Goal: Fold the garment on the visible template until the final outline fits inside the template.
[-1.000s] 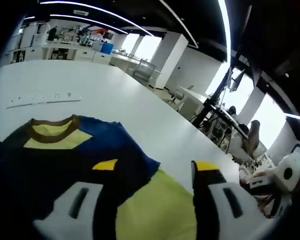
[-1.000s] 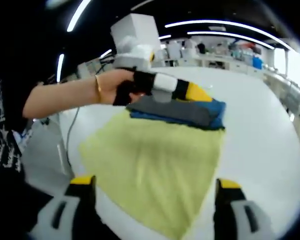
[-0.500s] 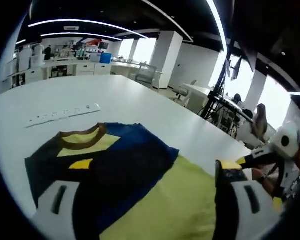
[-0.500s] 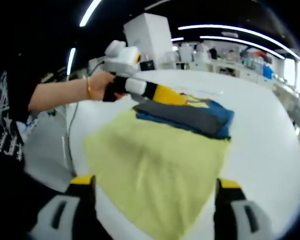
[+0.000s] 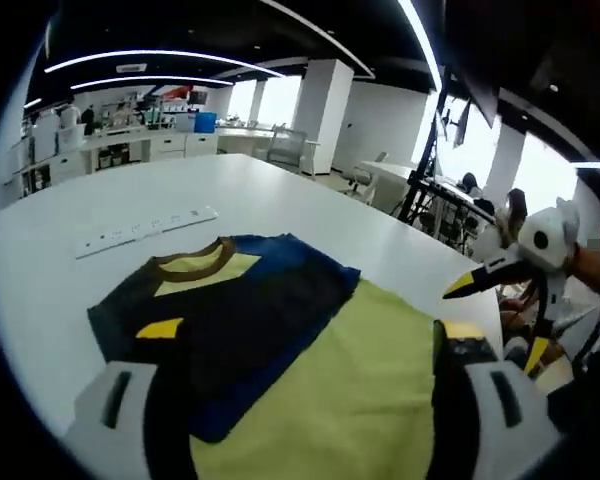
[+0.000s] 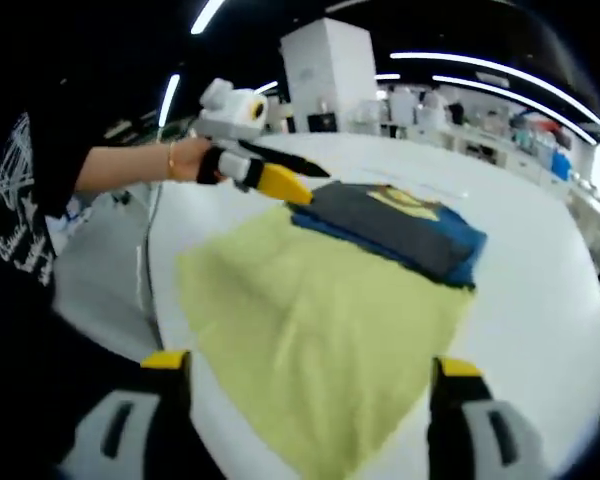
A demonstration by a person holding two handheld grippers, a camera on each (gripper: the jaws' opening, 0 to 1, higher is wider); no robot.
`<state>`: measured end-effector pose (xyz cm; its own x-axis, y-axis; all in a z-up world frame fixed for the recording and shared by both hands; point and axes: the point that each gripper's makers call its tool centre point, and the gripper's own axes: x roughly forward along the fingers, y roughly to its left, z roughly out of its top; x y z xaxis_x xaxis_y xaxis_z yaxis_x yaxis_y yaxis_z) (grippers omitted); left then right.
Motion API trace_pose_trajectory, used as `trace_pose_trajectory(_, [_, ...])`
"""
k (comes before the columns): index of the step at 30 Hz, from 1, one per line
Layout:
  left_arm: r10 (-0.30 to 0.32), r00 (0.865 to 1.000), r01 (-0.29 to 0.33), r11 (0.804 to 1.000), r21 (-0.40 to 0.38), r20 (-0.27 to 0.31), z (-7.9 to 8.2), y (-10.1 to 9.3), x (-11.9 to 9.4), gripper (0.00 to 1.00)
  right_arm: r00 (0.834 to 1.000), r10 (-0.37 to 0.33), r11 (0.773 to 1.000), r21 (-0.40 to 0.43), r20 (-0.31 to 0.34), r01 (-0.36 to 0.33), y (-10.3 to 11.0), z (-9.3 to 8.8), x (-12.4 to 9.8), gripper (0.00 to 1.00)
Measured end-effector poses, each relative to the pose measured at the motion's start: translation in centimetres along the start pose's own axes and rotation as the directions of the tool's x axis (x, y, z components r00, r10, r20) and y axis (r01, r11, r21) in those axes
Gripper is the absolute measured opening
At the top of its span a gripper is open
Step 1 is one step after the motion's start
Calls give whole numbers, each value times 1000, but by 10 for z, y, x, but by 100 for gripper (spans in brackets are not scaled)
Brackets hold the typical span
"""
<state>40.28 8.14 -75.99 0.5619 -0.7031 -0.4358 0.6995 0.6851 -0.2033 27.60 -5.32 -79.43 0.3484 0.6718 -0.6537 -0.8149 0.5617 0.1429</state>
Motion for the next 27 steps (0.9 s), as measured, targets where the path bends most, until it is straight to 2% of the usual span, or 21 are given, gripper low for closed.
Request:
trace_pose_trajectory(5, [-31, 1000, 31, 998, 46, 1, -9, -9, -19, 99, 999, 34, 999, -33, -19, -34, 7, -6, 1, 99])
trace_pose_trajectory(12, [-66, 998, 66, 996, 64, -10, -26, -21, -47, 98, 999, 35, 998, -49, -37, -37, 8, -10, 1, 98])
trace_pose_trajectory(17, [-60, 998, 59, 996, 63, 5, -32, -24, -68, 95, 999, 32, 998, -53, -38, -34, 7, -12, 2, 96])
trace_pose_trajectory(24, [-62, 998, 62, 997, 50, -6, -48, -29, -93, 92, 998, 50, 996, -70, -49, -54, 10, -18, 3, 95])
trace_pose_trajectory(27, [-73, 997, 74, 995, 74, -21, -58, -36, -100, 87, 998, 54, 996, -76, -45, -57, 10, -19, 4, 93])
